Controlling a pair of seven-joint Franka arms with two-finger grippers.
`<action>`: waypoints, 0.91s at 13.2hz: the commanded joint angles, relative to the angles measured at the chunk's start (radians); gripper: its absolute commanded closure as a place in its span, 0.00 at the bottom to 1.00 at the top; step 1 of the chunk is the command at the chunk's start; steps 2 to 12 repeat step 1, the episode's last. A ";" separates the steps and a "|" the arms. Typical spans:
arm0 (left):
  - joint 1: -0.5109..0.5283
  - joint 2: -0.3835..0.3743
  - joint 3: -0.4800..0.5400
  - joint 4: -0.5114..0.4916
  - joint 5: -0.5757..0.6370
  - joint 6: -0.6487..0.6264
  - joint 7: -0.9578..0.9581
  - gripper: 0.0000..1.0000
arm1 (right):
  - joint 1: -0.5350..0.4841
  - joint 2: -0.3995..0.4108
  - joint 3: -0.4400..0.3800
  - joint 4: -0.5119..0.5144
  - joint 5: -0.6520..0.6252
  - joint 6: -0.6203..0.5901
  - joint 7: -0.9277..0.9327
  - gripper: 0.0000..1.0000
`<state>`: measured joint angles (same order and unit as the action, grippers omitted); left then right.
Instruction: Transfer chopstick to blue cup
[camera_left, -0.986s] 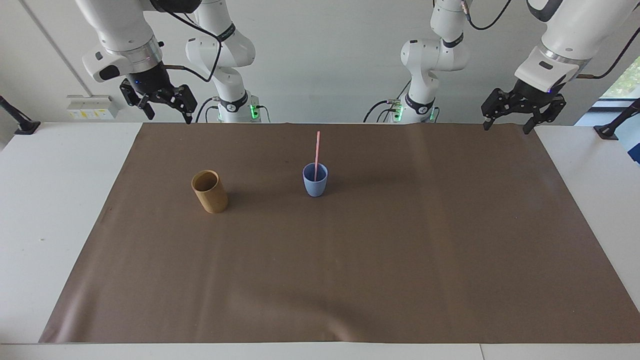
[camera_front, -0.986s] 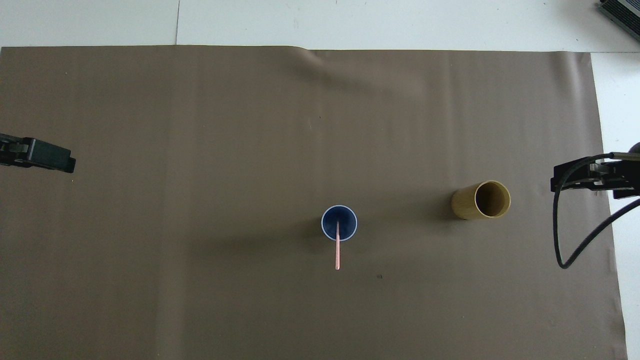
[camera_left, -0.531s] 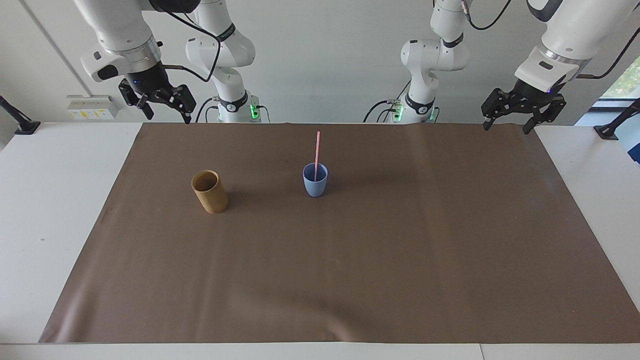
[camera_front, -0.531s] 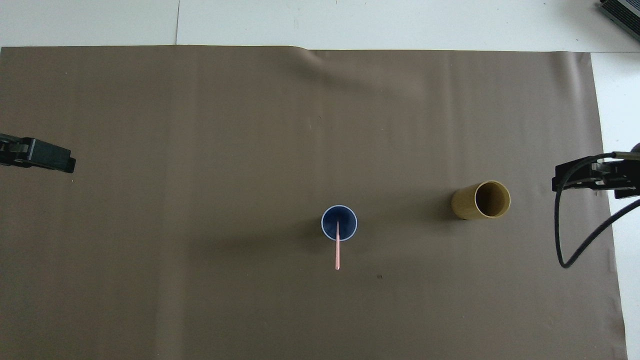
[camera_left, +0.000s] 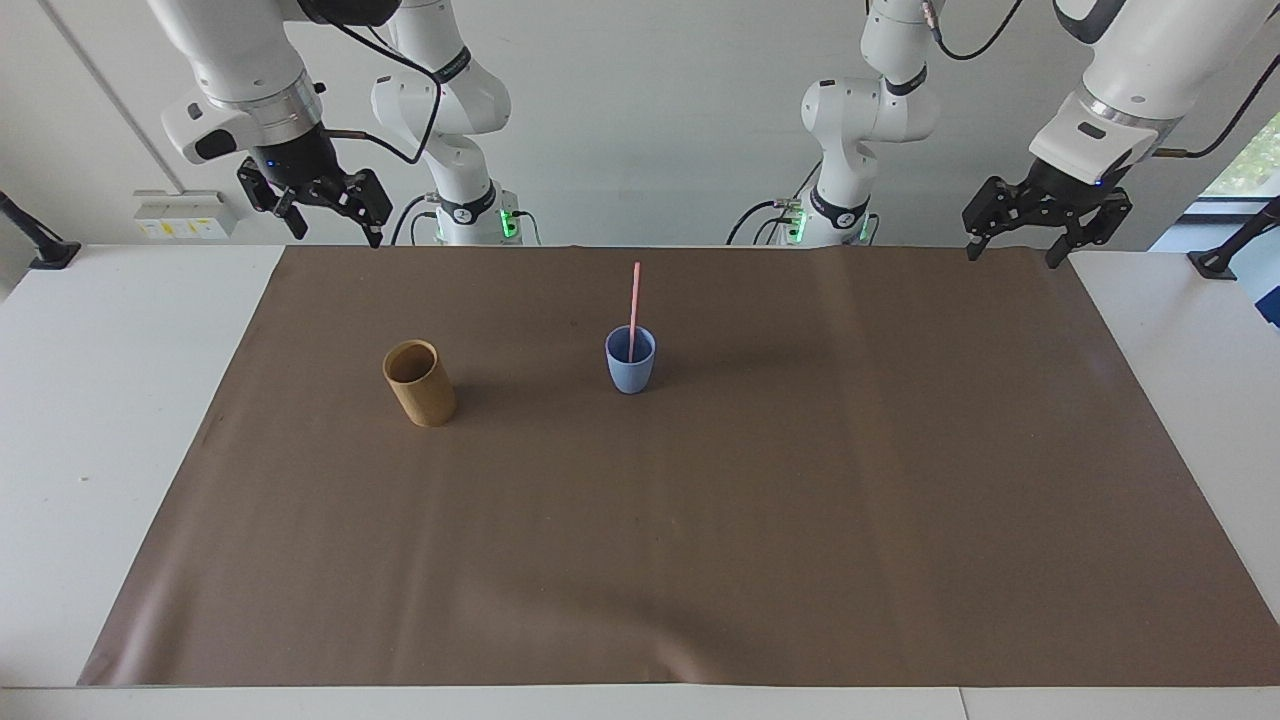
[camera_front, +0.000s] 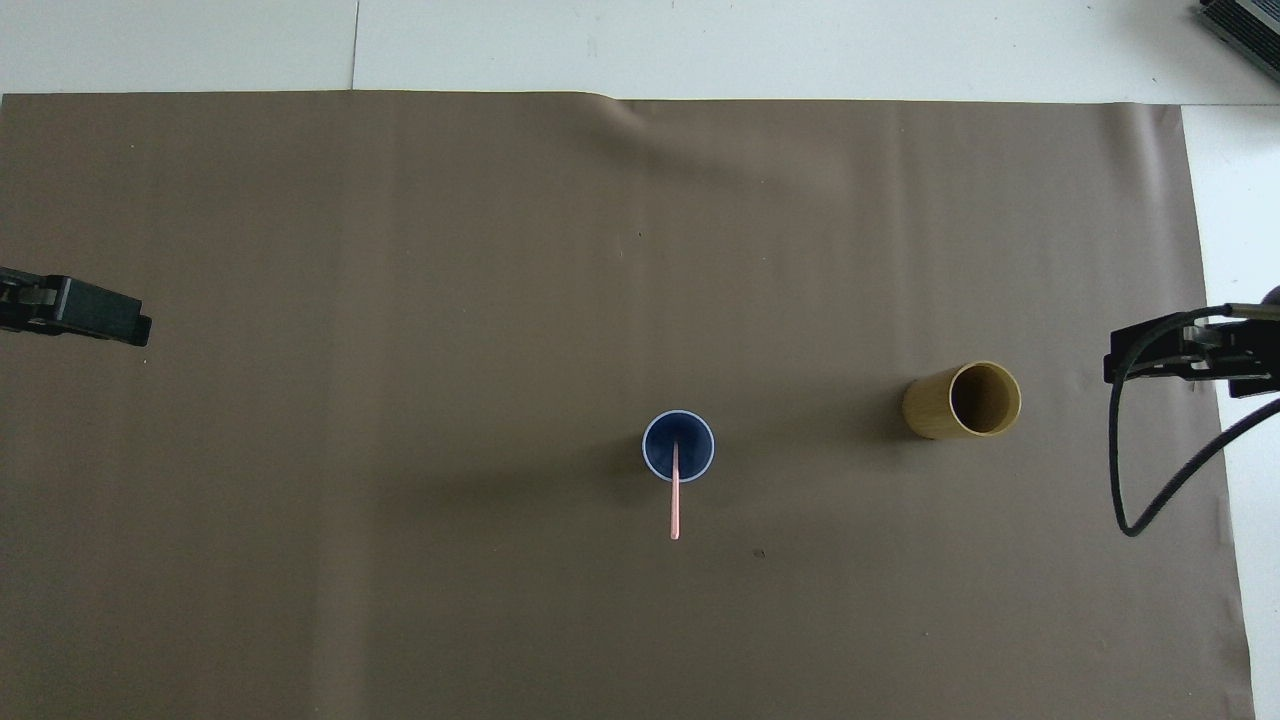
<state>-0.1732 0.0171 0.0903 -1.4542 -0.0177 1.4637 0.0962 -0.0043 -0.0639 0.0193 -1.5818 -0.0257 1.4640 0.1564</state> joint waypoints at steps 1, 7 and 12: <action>0.017 -0.002 -0.012 0.012 0.012 -0.019 0.007 0.00 | -0.011 0.007 0.005 0.009 0.003 -0.004 -0.021 0.00; 0.017 -0.002 -0.012 0.012 0.012 -0.019 0.007 0.00 | -0.011 0.007 0.005 0.009 0.003 -0.004 -0.021 0.00; 0.017 -0.002 -0.012 0.012 0.012 -0.019 0.007 0.00 | -0.011 0.007 0.005 0.009 0.003 -0.004 -0.021 0.00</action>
